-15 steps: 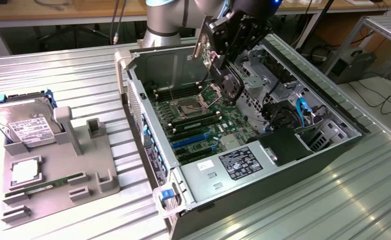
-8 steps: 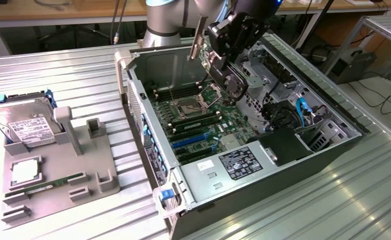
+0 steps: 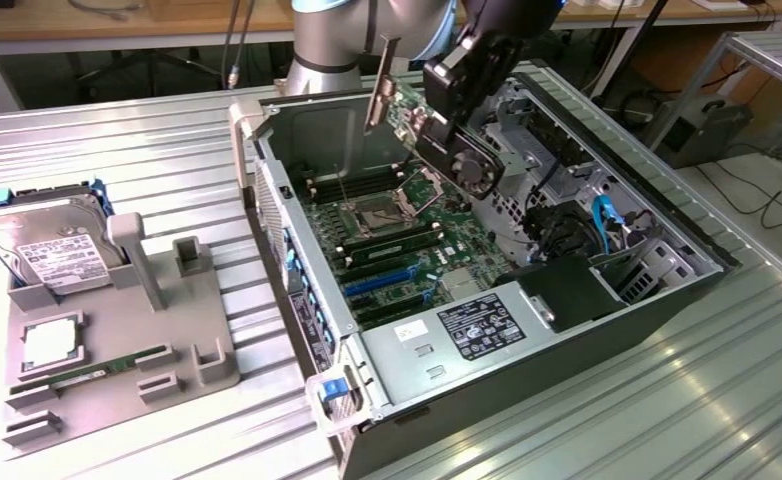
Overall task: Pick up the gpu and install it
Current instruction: 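Insert the gpu into the slot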
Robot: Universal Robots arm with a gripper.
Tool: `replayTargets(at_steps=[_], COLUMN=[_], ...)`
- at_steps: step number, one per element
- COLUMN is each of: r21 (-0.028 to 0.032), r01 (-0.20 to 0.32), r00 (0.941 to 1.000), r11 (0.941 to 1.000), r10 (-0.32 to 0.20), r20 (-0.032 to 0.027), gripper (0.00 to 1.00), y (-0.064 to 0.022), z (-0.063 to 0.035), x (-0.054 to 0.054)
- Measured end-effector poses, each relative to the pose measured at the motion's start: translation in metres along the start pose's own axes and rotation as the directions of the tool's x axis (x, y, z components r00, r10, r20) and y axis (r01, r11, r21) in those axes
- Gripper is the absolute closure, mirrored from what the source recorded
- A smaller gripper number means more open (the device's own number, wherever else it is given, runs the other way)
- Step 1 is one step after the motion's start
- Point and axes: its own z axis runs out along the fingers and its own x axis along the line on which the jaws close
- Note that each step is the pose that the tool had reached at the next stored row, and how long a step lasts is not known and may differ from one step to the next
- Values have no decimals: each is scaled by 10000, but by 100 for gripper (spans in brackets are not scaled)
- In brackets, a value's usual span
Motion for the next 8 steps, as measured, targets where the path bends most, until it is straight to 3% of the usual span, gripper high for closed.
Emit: replayTargets(at_steps=[4, 8], r21=[11, 13], r01=[802, 1614], r00=[9967, 9867], r11=[9968, 9869], r10=[-802, -1613], r20=[-87, -176], gripper=[74, 74], y=[0, -1], z=[4, 7], x=[0, 0])
